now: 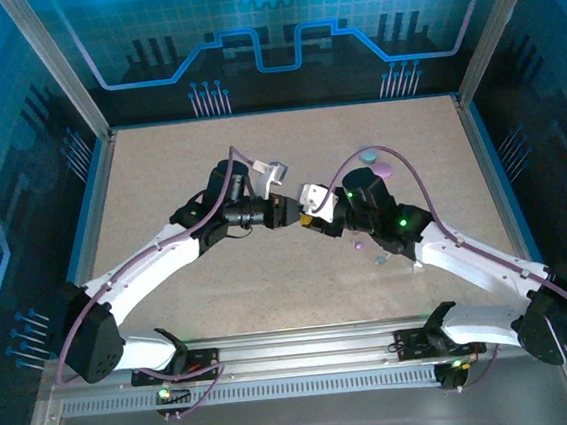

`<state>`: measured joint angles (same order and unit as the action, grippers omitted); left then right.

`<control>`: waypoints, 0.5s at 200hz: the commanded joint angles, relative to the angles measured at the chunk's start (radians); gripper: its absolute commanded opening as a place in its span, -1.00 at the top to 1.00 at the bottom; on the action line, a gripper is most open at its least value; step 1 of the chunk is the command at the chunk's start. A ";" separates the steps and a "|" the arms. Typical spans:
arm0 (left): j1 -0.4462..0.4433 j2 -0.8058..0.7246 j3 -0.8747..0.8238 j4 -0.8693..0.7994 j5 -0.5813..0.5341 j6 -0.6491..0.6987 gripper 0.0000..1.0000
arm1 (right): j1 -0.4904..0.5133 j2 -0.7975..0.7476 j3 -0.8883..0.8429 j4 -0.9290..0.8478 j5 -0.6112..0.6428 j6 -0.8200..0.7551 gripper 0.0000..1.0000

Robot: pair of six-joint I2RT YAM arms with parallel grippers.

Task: Insert the wireless bluetooth earbuds into the charging case

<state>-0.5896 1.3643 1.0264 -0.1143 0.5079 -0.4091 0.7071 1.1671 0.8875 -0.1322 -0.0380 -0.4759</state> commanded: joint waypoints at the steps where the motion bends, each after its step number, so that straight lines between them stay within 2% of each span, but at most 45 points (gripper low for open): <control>1: -0.005 -0.020 0.016 0.010 -0.020 0.011 0.75 | 0.019 -0.067 -0.015 0.115 0.010 -0.007 -0.02; 17: -0.003 -0.065 -0.005 0.057 -0.014 0.028 0.79 | 0.010 -0.117 -0.047 0.126 0.009 0.035 -0.21; 30: -0.004 -0.116 -0.030 0.099 -0.014 0.050 0.78 | -0.029 -0.167 -0.048 0.095 -0.044 0.153 -0.32; 50: -0.004 -0.206 -0.111 0.235 -0.030 0.103 0.77 | -0.179 -0.220 -0.014 -0.001 -0.266 0.431 -0.42; 72: -0.004 -0.291 -0.252 0.542 -0.012 0.149 0.77 | -0.324 -0.219 0.033 -0.020 -0.525 0.684 -0.43; 89: -0.003 -0.307 -0.351 0.817 -0.012 0.189 0.72 | -0.361 -0.184 0.079 -0.046 -0.628 0.785 -0.42; 100: -0.003 -0.297 -0.360 0.887 -0.015 0.205 0.70 | -0.362 -0.156 0.118 -0.056 -0.700 0.801 -0.41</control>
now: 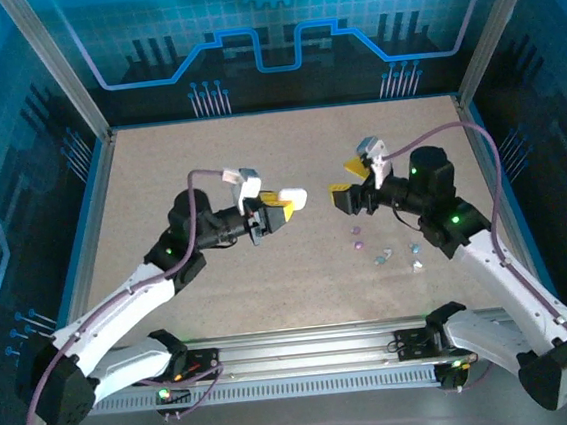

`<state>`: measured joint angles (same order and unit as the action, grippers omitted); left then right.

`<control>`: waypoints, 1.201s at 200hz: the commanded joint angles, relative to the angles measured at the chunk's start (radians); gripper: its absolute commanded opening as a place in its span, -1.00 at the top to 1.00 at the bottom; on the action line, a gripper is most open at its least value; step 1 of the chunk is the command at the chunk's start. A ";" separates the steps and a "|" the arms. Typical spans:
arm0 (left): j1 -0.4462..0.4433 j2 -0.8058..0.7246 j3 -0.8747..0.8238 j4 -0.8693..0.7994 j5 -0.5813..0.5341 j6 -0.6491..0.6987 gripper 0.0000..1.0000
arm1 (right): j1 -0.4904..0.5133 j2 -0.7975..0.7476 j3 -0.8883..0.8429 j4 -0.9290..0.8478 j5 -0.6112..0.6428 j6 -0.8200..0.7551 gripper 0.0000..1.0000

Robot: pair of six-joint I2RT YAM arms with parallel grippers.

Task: Insert the wireless bluetooth earbuds into the charging case

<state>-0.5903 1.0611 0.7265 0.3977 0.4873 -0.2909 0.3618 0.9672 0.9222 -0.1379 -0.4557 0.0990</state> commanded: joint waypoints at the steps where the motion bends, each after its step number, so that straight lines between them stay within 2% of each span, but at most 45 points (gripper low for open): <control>1: -0.002 0.008 -0.059 0.377 0.006 0.089 0.70 | -0.016 0.047 0.088 -0.051 -0.291 0.226 -0.41; 23: -0.001 0.040 -0.008 0.358 0.058 0.118 0.62 | -0.011 0.100 0.165 -0.072 -0.371 0.203 -0.41; 62: 0.000 0.094 -0.025 0.493 0.064 0.110 0.62 | -0.004 0.197 0.308 -0.225 -0.440 0.084 -0.41; 91: -0.001 0.134 -0.029 0.562 0.045 0.091 0.62 | 0.000 0.282 0.384 -0.238 -0.542 0.149 -0.41; 100: -0.001 0.141 -0.029 0.566 0.033 0.102 0.61 | 0.007 0.306 0.402 -0.235 -0.558 0.196 -0.41; 117: -0.001 0.154 -0.027 0.581 0.001 0.129 0.61 | 0.022 0.361 0.447 -0.268 -0.507 0.338 -0.44; 147: 0.000 0.183 -0.021 0.586 -0.048 0.200 0.61 | 0.046 0.433 0.455 -0.200 -0.498 0.690 -0.51; 188: -0.001 0.220 -0.014 0.606 -0.109 0.256 0.58 | 0.061 0.472 0.429 -0.111 -0.536 0.909 -0.44; 205: -0.002 0.223 -0.012 0.594 -0.118 0.269 0.59 | 0.056 0.468 0.444 -0.150 -0.510 0.851 -0.43; 225: 0.006 0.223 -0.017 0.603 -0.106 0.239 0.59 | 0.028 0.421 0.462 -0.281 -0.346 0.682 -0.51; 240: 0.015 0.225 -0.026 0.631 -0.095 0.202 0.60 | -0.003 0.373 0.454 -0.298 -0.268 0.548 -0.53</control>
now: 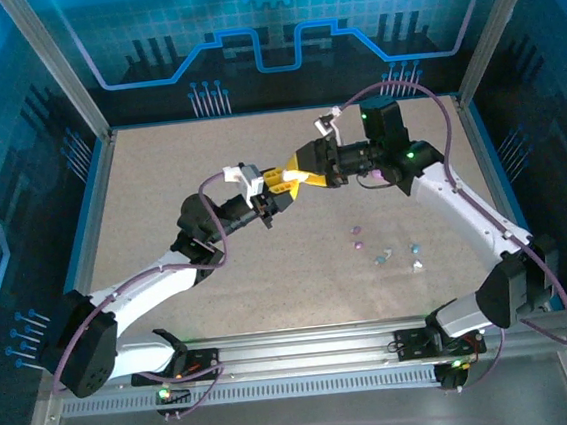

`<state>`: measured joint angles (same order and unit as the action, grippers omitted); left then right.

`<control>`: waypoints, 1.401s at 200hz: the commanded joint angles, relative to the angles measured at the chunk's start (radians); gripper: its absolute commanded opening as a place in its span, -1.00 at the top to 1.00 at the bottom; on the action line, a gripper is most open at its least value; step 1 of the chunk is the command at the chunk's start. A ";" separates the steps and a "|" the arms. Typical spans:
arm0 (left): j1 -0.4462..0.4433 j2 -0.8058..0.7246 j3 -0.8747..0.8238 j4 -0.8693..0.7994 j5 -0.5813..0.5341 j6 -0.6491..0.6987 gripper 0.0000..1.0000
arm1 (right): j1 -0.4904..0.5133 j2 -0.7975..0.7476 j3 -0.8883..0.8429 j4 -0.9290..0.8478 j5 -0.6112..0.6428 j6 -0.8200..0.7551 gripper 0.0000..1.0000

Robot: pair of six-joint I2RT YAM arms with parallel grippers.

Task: Insert the wireless bluetooth earbuds into the charging case

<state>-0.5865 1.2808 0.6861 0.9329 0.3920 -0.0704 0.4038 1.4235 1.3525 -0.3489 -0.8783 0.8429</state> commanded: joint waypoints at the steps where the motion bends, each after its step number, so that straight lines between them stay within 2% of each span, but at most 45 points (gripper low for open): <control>1: 0.013 0.006 0.013 0.101 0.001 -0.022 0.60 | -0.046 -0.086 0.021 -0.086 0.158 -0.206 -0.53; 15: 0.024 0.015 -0.004 0.156 0.004 -0.062 0.60 | -0.055 -0.122 -0.003 -0.077 0.172 -0.348 -0.54; 32: 0.036 0.026 -0.010 0.201 0.016 -0.100 0.60 | -0.056 -0.139 -0.005 -0.104 0.122 -0.489 -0.54; 53: 0.038 0.034 -0.001 0.204 0.031 -0.110 0.61 | -0.056 -0.126 0.011 -0.147 0.097 -0.516 -0.50; 74: 0.038 0.044 0.009 0.204 0.036 -0.107 0.60 | -0.057 -0.087 0.028 -0.096 0.031 -0.378 -0.53; 97: 0.038 0.056 0.017 0.199 0.039 -0.101 0.59 | -0.054 -0.037 0.018 0.028 0.014 -0.034 -0.56; 110: 0.038 0.061 0.019 0.198 0.035 -0.095 0.59 | -0.045 -0.001 0.008 0.132 -0.054 0.121 -0.59; 127: 0.036 0.066 0.023 0.183 0.032 -0.081 0.59 | -0.016 0.018 0.000 0.187 -0.073 0.210 -0.59; 162: 0.036 0.061 0.029 0.136 0.023 -0.042 0.58 | 0.010 0.034 0.049 0.090 -0.059 0.173 -0.43; 204: 0.036 0.045 0.036 0.067 0.037 -0.008 0.56 | 0.015 0.019 0.103 -0.050 0.015 0.040 -0.26; 223: 0.037 0.041 0.038 0.044 0.035 0.003 0.55 | 0.016 0.013 0.108 -0.058 0.015 0.021 -0.18; 280: 0.036 0.038 0.056 -0.028 0.045 0.025 0.48 | 0.042 0.005 0.146 -0.123 0.053 -0.072 -0.11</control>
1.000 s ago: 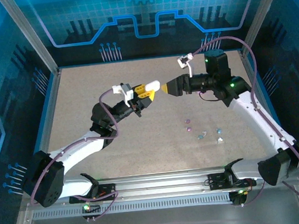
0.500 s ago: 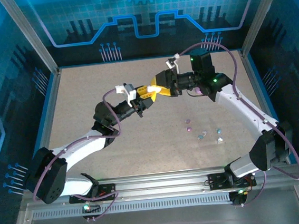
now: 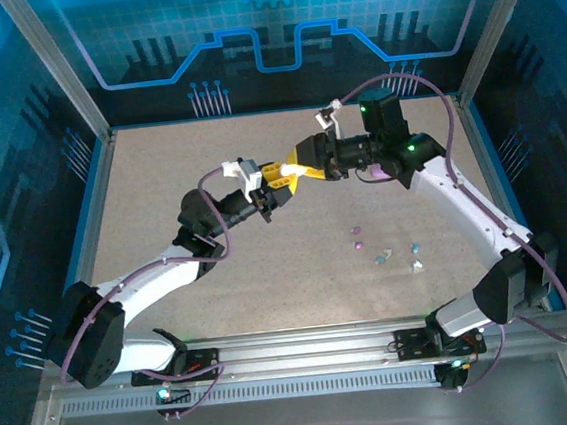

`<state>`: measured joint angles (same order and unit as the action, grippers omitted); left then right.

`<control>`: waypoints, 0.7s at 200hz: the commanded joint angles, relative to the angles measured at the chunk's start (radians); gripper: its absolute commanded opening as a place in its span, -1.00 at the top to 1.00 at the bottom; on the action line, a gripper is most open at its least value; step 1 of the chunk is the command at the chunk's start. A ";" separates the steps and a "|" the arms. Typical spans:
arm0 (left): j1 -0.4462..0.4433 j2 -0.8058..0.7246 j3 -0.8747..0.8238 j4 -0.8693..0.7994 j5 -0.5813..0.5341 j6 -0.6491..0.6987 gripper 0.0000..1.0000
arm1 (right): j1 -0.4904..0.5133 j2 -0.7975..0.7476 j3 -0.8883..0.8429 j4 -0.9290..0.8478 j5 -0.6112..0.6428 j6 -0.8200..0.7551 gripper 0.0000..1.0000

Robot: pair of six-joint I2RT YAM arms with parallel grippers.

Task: Insert the wireless bluetooth earbuds into the charging case

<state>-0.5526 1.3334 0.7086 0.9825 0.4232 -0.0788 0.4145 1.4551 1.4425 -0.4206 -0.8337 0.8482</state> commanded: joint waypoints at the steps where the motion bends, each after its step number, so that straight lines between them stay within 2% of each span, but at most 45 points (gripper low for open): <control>1: 0.002 -0.014 0.033 -0.078 0.014 0.034 0.48 | 0.031 -0.027 0.057 -0.053 0.008 -0.079 -0.11; 69: 0.002 -0.010 0.045 -0.095 0.015 0.035 0.49 | 0.037 -0.013 0.072 -0.093 0.015 -0.114 -0.11; 93: 0.002 -0.013 0.037 -0.075 0.003 0.029 0.58 | 0.027 -0.022 0.078 -0.124 0.044 -0.141 -0.27; 115: 0.003 -0.019 0.033 -0.047 0.027 -0.001 0.59 | -0.019 -0.071 0.073 -0.169 0.129 -0.244 -0.48; 130: 0.003 -0.025 0.032 -0.042 0.065 -0.021 0.60 | -0.054 -0.131 0.038 -0.149 0.190 -0.348 -0.50; 140: 0.002 -0.026 0.028 -0.037 0.082 -0.034 0.60 | -0.064 -0.180 0.004 -0.126 0.220 -0.483 -0.51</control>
<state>-0.5526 1.3319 0.7269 0.9173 0.4427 -0.0772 0.3912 1.4025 1.4792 -0.5529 -0.7071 0.6193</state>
